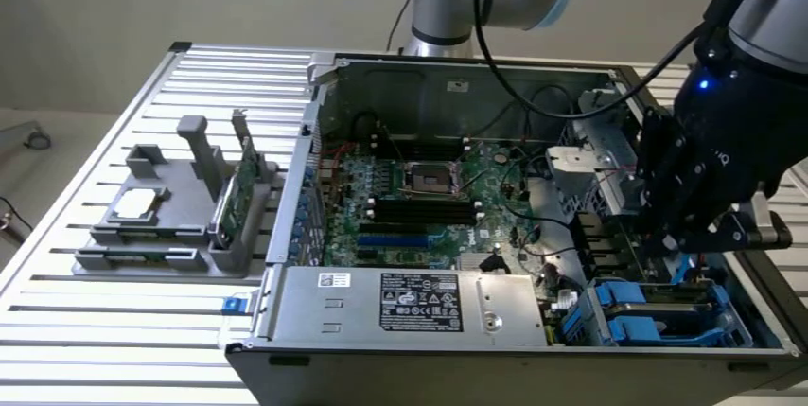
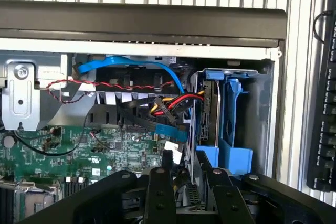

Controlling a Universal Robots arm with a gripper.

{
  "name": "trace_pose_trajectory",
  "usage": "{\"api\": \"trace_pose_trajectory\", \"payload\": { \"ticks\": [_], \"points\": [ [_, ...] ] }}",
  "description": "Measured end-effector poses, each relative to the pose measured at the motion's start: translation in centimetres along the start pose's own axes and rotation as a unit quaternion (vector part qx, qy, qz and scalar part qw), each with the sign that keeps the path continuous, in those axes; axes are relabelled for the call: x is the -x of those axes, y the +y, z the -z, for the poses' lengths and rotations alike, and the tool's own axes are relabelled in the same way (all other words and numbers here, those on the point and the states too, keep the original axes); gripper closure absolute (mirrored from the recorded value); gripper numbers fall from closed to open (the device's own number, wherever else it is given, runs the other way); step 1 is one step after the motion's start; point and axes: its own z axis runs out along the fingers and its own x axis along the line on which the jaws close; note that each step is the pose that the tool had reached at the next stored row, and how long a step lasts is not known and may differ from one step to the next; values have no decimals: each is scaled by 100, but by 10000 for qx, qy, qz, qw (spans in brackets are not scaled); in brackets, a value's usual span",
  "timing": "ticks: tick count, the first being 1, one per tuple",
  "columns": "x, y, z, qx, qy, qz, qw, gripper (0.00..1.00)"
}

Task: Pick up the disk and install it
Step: 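Insert the second disk wire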

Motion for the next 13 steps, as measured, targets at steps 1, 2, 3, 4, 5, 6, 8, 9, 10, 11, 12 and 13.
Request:
{"api": "trace_pose_trajectory", "payload": {
  "ticks": [1,2,3,4,5,6,8,9,10,11,12,13],
  "points": [
    [-9,2,0,1,-19,1,10000,69],
    [-16,5,0,3,-29,1,10000,69],
    [-23,10,-1,4,-35,1,10000,69],
    [-32,15,0,5,-40,2,10000,69],
    [-40,20,-1,5,-43,2,10000,69],
    [-50,26,-1,6,-44,2,10000,69],
    [-72,37,-1,7,-48,2,10000,69],
    [-83,43,-1,8,-49,2,10000,69],
    [-94,49,-1,8,-50,2,10000,69],
    [-102,55,-2,8,-52,2,10000,69],
    [-106,64,-3,8,-55,2,10000,69],
    [-109,72,-3,8,-58,2,10000,69]
  ]
}}
